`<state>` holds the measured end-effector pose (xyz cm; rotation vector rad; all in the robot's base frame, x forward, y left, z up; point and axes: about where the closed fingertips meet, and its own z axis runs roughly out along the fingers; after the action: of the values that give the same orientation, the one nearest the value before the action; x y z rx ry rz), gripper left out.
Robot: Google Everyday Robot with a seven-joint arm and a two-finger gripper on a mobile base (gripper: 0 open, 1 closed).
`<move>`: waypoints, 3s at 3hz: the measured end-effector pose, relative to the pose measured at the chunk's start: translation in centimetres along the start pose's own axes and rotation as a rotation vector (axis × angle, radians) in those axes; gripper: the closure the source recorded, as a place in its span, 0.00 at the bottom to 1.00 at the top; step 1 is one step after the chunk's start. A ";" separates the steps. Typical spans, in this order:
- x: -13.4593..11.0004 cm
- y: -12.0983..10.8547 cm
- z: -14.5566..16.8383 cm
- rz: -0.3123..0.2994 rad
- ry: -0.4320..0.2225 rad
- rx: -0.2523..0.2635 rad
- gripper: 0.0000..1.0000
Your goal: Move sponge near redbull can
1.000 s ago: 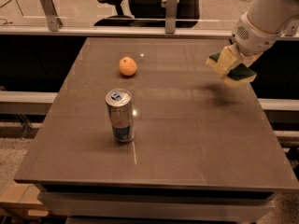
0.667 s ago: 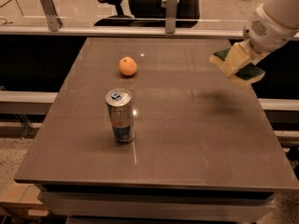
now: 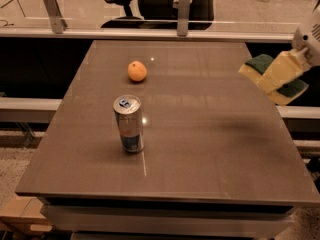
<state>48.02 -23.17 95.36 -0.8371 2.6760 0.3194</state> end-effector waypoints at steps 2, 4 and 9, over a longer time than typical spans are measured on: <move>5.4 4.8 -1.3 -0.138 0.028 -0.041 1.00; 8.2 9.1 0.1 -0.305 0.098 0.008 1.00; 6.7 17.2 7.3 -0.486 0.226 -0.017 1.00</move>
Offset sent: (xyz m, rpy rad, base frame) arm -0.1248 0.0123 -0.0082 -0.0510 0.0203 0.2572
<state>34.45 -10.58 88.20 -1.5641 2.5507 0.1342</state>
